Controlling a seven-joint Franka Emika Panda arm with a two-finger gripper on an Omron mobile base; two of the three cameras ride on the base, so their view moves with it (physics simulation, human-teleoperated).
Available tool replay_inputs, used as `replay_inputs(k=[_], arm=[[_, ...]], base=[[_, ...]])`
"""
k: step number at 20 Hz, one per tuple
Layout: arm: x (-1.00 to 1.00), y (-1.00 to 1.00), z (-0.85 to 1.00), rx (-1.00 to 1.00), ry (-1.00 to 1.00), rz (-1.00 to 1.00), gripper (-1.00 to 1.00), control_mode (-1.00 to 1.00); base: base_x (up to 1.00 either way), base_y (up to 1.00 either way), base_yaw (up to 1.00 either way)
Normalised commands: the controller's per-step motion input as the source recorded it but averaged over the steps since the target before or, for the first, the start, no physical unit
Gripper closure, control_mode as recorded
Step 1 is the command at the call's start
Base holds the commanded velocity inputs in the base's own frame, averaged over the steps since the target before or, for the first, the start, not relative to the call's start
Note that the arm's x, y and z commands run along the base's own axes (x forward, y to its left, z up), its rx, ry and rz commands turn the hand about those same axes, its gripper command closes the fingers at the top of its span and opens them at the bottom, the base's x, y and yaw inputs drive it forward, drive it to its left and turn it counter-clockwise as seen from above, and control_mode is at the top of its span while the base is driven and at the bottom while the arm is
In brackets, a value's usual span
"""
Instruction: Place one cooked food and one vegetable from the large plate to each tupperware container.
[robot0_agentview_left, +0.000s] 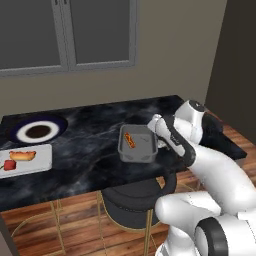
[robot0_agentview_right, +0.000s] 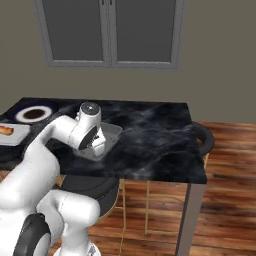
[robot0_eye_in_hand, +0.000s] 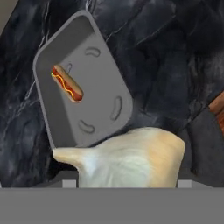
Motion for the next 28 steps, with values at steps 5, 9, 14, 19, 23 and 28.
replay_inputs(k=[5, 9, 14, 19, 23, 28], arm=[[0.96, 0.03, -0.49, -0.09, 0.09, 0.04, 1.0, -1.0], [0.86, 0.04, -0.06, -0.02, 0.02, 0.0, 1.0, -1.0], [0.87, 0.22, -0.24, -0.05, 0.08, 0.0, 1.0, -1.0], [0.65, 0.15, -0.41, -0.15, 0.0, 0.0, 1.0, -1.0], [0.29, 0.0, -0.37, -0.06, 0.06, 0.0, 1.0, -1.0], [0.15, 0.0, -0.45, -0.04, 0.12, 0.0, 1.0, -1.0]], base=[[0.0, 0.0, 0.0], [0.0, 0.0, 0.0], [0.0, 0.0, 0.0], [0.0, 0.0, 0.0], [0.0, 0.0, 0.0], [0.0, 0.0, 0.0]])
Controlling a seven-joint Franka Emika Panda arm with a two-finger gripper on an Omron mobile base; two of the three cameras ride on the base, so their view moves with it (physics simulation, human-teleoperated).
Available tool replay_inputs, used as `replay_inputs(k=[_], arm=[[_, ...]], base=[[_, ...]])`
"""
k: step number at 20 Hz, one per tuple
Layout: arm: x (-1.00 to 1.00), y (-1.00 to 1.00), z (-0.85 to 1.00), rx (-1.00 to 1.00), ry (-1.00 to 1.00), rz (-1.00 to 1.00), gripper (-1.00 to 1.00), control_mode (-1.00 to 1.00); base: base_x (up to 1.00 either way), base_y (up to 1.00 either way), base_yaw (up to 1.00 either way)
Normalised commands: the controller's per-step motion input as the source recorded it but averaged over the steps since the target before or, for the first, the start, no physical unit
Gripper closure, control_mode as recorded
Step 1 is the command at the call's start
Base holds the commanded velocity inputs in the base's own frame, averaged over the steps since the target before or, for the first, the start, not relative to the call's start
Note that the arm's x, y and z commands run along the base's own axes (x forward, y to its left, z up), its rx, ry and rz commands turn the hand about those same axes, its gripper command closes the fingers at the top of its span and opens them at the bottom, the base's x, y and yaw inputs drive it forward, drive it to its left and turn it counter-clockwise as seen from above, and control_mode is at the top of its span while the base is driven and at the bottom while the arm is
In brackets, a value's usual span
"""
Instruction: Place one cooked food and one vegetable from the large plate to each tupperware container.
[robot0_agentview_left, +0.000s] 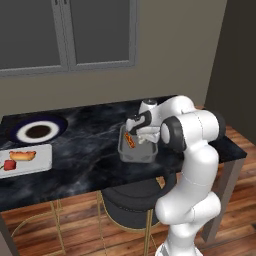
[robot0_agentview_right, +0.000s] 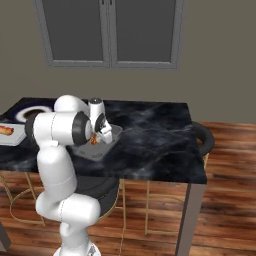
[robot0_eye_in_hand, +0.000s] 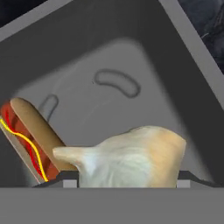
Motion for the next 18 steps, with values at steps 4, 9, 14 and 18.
replay_inputs(k=[4, 9, 14, 18], arm=[[0.18, 0.0, -0.42, -0.03, 0.06, 0.0, 1.0, -1.0], [0.16, 0.0, -0.39, -0.01, 0.04, 0.0, 1.0, -1.0], [0.1, 0.0, -0.19, -0.01, 0.03, 0.0, -1.0, -1.0], [0.06, 0.0, -0.12, 0.0, 0.02, 0.0, -1.0, -1.0]], base=[[0.0, 0.0, 0.0], [0.0, 0.0, 0.0], [0.0, 0.0, 0.0], [0.0, 0.0, 0.0]])
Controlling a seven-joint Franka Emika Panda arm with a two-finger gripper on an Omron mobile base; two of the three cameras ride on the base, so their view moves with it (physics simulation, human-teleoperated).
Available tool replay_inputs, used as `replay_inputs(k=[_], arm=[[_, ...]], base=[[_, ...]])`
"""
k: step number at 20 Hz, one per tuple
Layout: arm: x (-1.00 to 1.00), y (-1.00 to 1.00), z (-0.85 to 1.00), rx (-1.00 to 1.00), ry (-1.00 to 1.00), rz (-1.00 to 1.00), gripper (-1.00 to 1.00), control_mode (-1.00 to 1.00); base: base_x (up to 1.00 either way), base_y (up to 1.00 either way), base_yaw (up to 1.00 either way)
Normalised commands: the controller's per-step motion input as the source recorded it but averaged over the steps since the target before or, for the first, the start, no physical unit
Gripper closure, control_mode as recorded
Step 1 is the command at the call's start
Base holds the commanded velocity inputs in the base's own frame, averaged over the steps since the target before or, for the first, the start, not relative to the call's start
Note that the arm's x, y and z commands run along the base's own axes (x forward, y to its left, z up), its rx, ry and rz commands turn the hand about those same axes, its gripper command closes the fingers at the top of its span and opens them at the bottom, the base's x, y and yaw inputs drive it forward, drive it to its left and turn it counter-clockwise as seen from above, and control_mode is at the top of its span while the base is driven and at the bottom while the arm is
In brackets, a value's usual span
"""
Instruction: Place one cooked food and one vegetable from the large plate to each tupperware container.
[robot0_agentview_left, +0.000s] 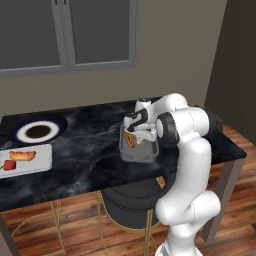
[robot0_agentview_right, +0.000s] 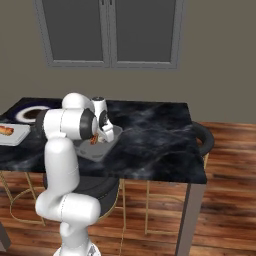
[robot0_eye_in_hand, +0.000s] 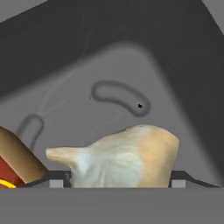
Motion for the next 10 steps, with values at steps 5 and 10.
replay_inputs(k=[5, 10], arm=[[0.0, 0.0, -0.02, 0.0, 0.01, 0.0, -1.0, -1.0], [-0.12, 0.0, 0.15, 0.0, 0.0, -0.01, -1.0, -1.0]], base=[[0.0, 0.0, 0.0], [0.0, 0.0, 0.0]])
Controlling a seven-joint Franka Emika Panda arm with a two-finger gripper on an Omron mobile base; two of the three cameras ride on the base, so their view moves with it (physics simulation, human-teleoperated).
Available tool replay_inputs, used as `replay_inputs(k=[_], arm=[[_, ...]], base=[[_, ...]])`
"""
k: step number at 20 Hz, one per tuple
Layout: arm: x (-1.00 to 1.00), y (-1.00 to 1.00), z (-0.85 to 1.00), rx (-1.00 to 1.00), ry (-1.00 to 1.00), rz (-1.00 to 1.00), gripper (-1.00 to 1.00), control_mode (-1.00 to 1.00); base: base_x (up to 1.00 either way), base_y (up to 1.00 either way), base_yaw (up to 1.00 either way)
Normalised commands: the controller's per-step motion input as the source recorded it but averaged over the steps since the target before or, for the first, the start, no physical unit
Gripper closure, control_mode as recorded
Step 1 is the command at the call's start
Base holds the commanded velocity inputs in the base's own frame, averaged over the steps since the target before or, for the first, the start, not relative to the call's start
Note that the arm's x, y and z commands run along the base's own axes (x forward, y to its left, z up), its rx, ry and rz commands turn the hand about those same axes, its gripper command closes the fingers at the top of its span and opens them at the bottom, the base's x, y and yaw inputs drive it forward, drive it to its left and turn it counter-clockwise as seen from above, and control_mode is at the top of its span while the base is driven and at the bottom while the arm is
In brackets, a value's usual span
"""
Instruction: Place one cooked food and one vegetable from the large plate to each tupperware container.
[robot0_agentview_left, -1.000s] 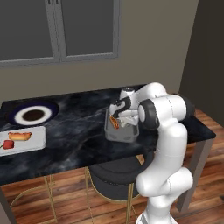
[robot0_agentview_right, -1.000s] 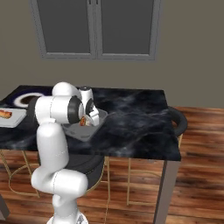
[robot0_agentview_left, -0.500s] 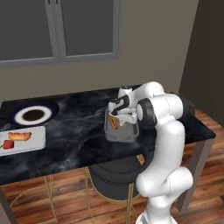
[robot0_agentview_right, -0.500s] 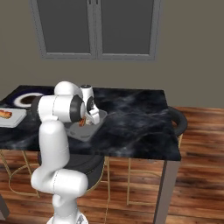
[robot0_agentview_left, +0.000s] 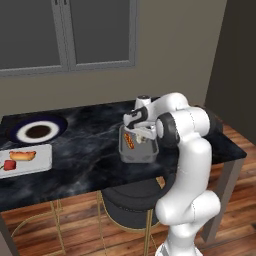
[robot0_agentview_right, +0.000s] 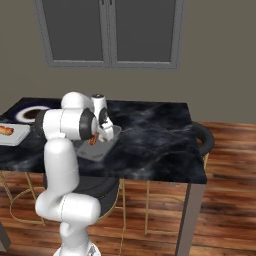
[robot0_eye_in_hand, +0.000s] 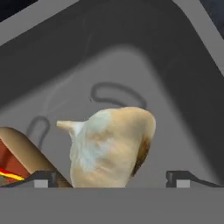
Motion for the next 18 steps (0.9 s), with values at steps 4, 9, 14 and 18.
replay_inputs(k=[4, 9, 14, 18], arm=[[-0.42, 0.0, 0.52, 0.0, -0.05, -0.04, -1.0, -1.0], [-0.55, 0.0, 0.55, 0.0, -0.06, -0.05, -1.0, -1.0], [-0.86, -0.08, 0.32, 0.0, -0.08, -0.02, -1.0, -1.0], [-0.95, -0.1, 0.63, 0.0, -0.08, 0.0, -1.0, -1.0]], base=[[0.0, 0.0, 0.0], [0.0, 0.0, 0.0], [0.0, 0.0, 0.0], [0.0, 0.0, 0.0]])
